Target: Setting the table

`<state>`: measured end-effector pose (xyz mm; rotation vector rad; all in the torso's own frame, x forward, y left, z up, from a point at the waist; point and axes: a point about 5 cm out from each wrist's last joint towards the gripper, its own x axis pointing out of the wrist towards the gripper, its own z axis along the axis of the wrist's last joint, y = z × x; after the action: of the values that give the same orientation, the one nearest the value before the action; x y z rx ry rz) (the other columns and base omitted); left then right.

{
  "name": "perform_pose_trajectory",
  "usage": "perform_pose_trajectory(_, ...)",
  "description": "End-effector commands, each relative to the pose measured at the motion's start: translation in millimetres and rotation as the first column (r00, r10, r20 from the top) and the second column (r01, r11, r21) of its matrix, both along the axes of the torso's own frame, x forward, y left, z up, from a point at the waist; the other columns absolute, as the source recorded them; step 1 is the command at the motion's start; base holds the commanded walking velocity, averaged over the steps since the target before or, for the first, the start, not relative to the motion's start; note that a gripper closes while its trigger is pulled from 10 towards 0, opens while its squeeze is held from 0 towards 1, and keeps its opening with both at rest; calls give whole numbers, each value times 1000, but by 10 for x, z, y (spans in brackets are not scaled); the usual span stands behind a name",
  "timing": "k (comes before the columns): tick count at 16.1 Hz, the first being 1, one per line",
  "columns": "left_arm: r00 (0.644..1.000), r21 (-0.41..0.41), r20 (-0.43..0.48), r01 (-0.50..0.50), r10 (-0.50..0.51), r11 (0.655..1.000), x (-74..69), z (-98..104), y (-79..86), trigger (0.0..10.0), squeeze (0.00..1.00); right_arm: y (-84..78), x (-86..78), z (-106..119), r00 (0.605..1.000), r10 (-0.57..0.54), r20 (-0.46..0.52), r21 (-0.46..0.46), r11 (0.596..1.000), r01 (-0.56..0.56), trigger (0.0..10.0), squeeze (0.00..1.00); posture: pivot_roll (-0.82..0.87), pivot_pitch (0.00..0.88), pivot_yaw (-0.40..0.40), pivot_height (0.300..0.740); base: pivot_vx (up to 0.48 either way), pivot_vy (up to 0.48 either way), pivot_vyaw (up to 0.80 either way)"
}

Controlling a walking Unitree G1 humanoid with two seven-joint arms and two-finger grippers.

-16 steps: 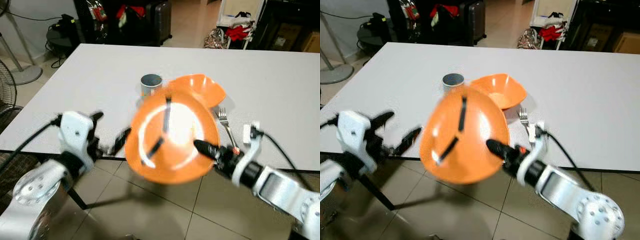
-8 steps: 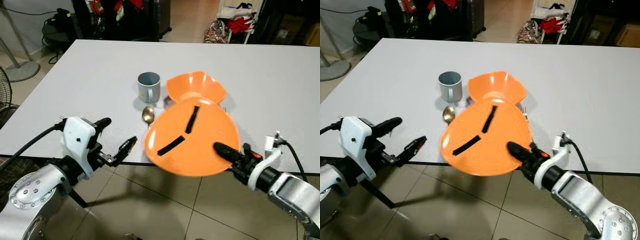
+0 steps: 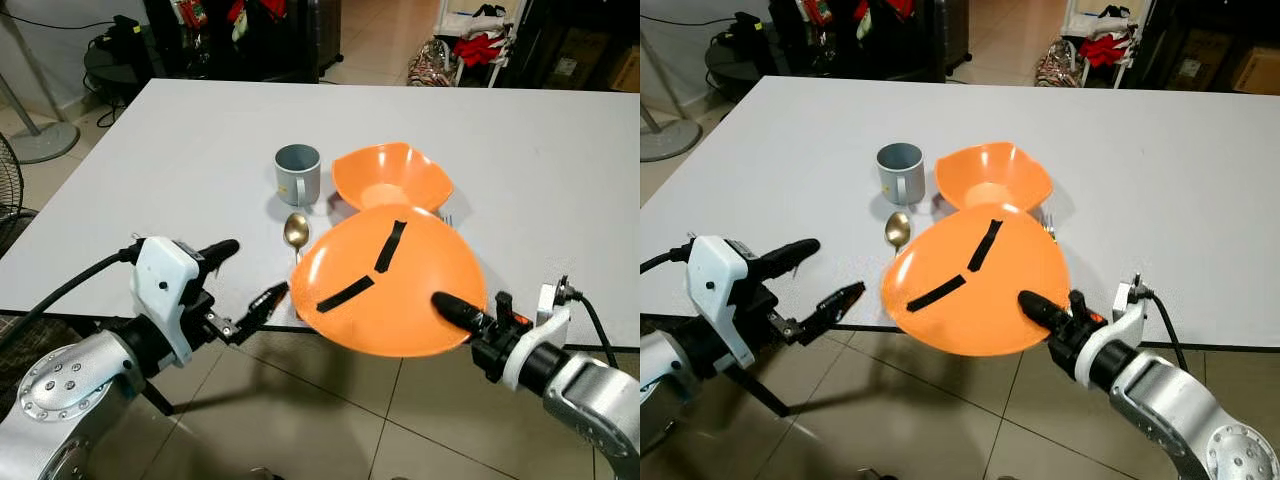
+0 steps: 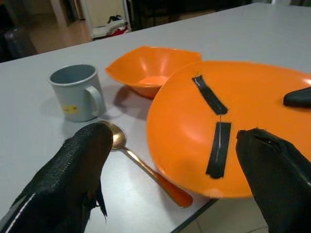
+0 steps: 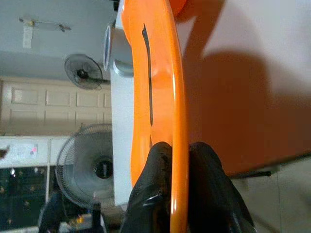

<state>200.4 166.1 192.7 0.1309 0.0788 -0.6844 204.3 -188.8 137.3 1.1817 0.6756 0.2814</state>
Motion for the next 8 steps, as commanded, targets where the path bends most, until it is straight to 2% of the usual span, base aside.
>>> perform_pose_trajectory(1,999,5,-16,30,-30,1000,-40,-7,-34,10000,0,63,-57,97,996,62,59,52,996,-65,10000,0,-101,78,39,740,0,0,0)
perform_pose_trajectory(3,999,5,-23,43,-43,999,-55,-17,-53,10000,0,63,-76,81,997,55,51,54,997,-58,10000,0,-101,81,42,740,0,0,0)
perform_pose_trajectory(8,997,5,-36,61,-61,998,-32,-28,-87,10000,0,39,57,105,999,8,40,71,997,-10,10000,0,-99,75,47,740,0,0,0)
